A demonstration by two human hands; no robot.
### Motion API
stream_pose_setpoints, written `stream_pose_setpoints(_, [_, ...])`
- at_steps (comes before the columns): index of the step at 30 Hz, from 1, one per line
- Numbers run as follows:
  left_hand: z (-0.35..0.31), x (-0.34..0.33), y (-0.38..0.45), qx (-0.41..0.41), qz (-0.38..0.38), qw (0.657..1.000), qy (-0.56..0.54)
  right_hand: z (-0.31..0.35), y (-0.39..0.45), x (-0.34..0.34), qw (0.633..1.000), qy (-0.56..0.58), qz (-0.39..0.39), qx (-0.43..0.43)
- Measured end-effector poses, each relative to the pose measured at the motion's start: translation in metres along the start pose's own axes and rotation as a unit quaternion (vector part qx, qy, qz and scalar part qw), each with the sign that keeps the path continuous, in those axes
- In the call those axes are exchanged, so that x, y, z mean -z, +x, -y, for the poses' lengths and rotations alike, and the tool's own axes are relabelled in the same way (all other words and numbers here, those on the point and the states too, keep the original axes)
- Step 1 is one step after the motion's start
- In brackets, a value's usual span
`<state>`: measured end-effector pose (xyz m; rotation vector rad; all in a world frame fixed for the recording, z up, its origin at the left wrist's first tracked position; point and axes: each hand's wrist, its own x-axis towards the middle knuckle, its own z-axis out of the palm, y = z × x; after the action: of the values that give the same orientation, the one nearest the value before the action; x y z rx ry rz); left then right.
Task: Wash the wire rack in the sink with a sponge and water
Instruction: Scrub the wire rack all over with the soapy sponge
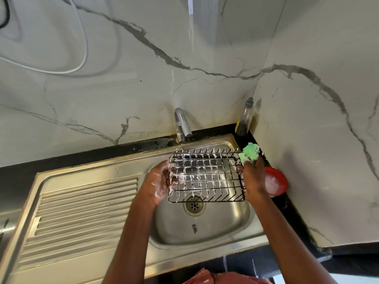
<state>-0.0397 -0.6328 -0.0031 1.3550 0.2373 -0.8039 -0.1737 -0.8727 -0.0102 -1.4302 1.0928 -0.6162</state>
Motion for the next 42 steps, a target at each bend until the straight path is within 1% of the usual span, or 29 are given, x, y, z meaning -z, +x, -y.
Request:
stream_pose_setpoints(2, [-0.002, -0.003, -0.003, 0.026, 0.006, 0.999, -0.024, -0.001, 0.000, -0.001, 1.000, -0.003, 0.014, -0.001])
stream_pose_setpoints(4, [-0.003, -0.013, -0.002, 0.029, -0.048, 0.998, -0.043, -0.003, -0.003, -0.003, 1.000, -0.014, 0.014, 0.001])
stream_pose_setpoints(5, [-0.001, -0.016, 0.000, 0.022, -0.069, 0.996, -0.055, -0.005, -0.005, -0.003, 0.999, -0.043, -0.003, 0.017])
stream_pose_setpoints(6, [0.001, -0.020, 0.001, 0.010, -0.086, 0.994, -0.067, -0.007, -0.006, -0.001, 0.994, -0.096, -0.033, 0.049])
stream_pose_setpoints(7, [0.003, -0.020, 0.003, 0.000, -0.096, 0.992, -0.076, -0.007, -0.008, 0.002, 0.980, -0.165, -0.062, 0.095])
stream_pose_setpoints(8, [0.005, -0.019, 0.004, -0.006, -0.106, 0.991, -0.082, -0.009, -0.009, 0.005, 0.957, -0.232, -0.086, 0.148])
stream_pose_setpoints(9, [0.005, -0.019, 0.004, -0.004, -0.112, 0.990, -0.087, -0.008, -0.009, 0.007, 0.935, -0.276, -0.094, 0.200])
stream_pose_setpoints(11, [0.006, -0.021, 0.004, 0.002, -0.125, 0.988, -0.089, -0.004, -0.018, 0.003, 0.910, -0.312, -0.050, 0.269])
stream_pose_setpoints(15, [0.011, -0.032, 0.005, 0.000, -0.145, 0.985, -0.091, 0.010, -0.060, -0.033, 0.868, -0.362, 0.078, 0.331])
stream_pose_setpoints(17, [0.013, -0.036, 0.003, -0.001, -0.145, 0.985, -0.090, 0.015, -0.087, -0.051, 0.836, -0.355, 0.148, 0.390])
stream_pose_setpoints(18, [0.014, -0.037, 0.002, -0.001, -0.142, 0.985, -0.093, 0.013, -0.095, -0.055, 0.817, -0.349, 0.168, 0.426])
stream_pose_setpoints(19, [0.013, -0.037, 0.001, 0.004, -0.146, 0.985, -0.094, 0.012, -0.097, -0.055, 0.812, -0.341, 0.177, 0.439])
stream_pose_setpoints(20, [0.013, -0.034, 0.000, 0.012, -0.153, 0.984, -0.089, 0.011, -0.092, -0.050, 0.821, -0.334, 0.173, 0.429])
stream_pose_setpoints(21, [0.011, -0.032, -0.002, 0.015, -0.159, 0.984, -0.085, 0.007, -0.080, -0.043, 0.837, -0.327, 0.152, 0.411])
stream_pose_setpoints(23, [0.008, -0.026, -0.005, 0.013, -0.164, 0.982, -0.090, 0.001, -0.049, -0.023, 0.871, -0.334, 0.083, 0.351])
stream_pose_setpoints(25, [0.009, -0.019, -0.003, 0.019, -0.172, 0.981, -0.089, -0.002, -0.026, -0.006, 0.884, -0.373, 0.021, 0.281])
stream_pose_setpoints(26, [0.008, -0.018, -0.005, 0.020, -0.180, 0.979, -0.091, -0.003, -0.023, -0.006, 0.886, -0.386, 0.006, 0.256])
stream_pose_setpoints(27, [0.008, -0.019, -0.007, 0.020, -0.186, 0.978, -0.091, -0.002, -0.029, -0.011, 0.887, -0.394, 0.006, 0.242])
stream_pose_setpoints(28, [0.011, -0.020, -0.006, 0.020, -0.187, 0.977, -0.096, -0.002, -0.040, -0.020, 0.883, -0.397, 0.024, 0.250])
stream_pose_setpoints(30, [0.015, -0.025, -0.005, 0.025, -0.185, 0.978, -0.097, 0.004, -0.073, -0.039, 0.872, -0.381, 0.093, 0.294])
stream_pose_setpoints(32, [0.016, -0.028, -0.005, 0.023, -0.174, 0.979, -0.104, 0.007, -0.101, -0.050, 0.842, -0.382, 0.169, 0.342])
stream_pose_setpoints(33, [0.016, -0.028, -0.004, 0.019, -0.173, 0.978, -0.114, 0.008, -0.108, -0.051, 0.833, -0.382, 0.190, 0.351])
stream_pose_setpoints(35, [0.017, -0.023, -0.002, 0.006, -0.182, 0.975, -0.129, 0.008, -0.114, -0.051, 0.829, -0.402, 0.213, 0.324])
stream_pose_setpoints(36, [0.017, -0.020, 0.000, -0.002, -0.182, 0.974, -0.137, 0.011, -0.115, -0.051, 0.833, -0.408, 0.212, 0.309])
stream_pose_setpoints(40, [0.017, -0.020, -0.001, -0.005, -0.166, 0.977, -0.132, 0.023, -0.115, -0.061, 0.843, -0.397, 0.159, 0.326])
stream_pose_setpoints(42, [0.014, -0.021, -0.005, -0.006, -0.158, 0.979, -0.128, 0.019, -0.099, -0.056, 0.852, -0.390, 0.130, 0.326])
